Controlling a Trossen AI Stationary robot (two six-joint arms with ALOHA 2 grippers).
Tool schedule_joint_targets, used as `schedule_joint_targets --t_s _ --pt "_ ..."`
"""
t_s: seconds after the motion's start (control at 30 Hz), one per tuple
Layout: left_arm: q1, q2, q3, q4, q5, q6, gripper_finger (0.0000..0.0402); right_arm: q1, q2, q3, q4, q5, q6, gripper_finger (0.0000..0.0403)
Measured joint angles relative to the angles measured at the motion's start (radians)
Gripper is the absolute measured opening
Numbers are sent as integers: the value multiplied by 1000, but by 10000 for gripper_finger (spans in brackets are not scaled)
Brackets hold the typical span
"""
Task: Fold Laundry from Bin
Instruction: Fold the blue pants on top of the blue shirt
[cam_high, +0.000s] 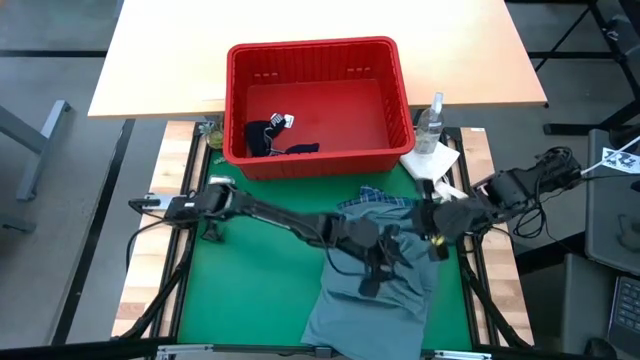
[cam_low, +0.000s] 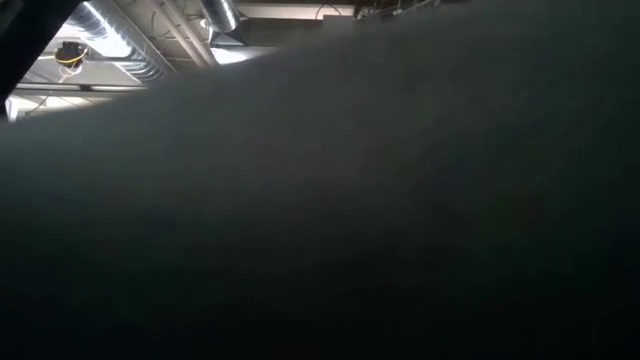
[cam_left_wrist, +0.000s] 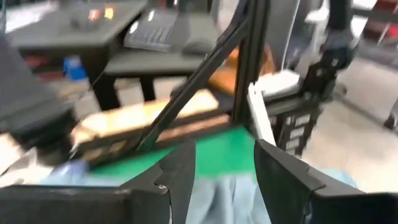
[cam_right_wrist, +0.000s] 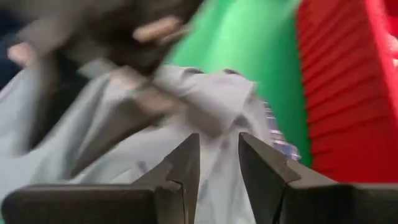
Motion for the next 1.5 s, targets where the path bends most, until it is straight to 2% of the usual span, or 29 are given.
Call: schedule_joint_targets --t_s 0.37,0.5,0.6,0.9,1.07,1.27,1.5 --pt "60 -195 2 -679 -27 20 131 201 105 0 -6 22 0 111" --pt "66 -197 0 -817 -66 19 125 230 174 0 -5 73 -13 111" --pt "65 -193 0 -848 -69 17 122 228 229 0 -14 66 -44 111" --pt "27 -185 -15 -864 -75 11 122 159 357 0 -89 -69 -128 111" --pt "5 -185 -15 -864 -87 11 122 115 407 0 -105 -99 -153 111" --pt "-13 -185 -15 -874 -104 12 122 75 430 0 -134 -195 -162 111" --pt "-14 -185 -15 -886 -106 17 122 76 430 0 -188 -178 -157 111"
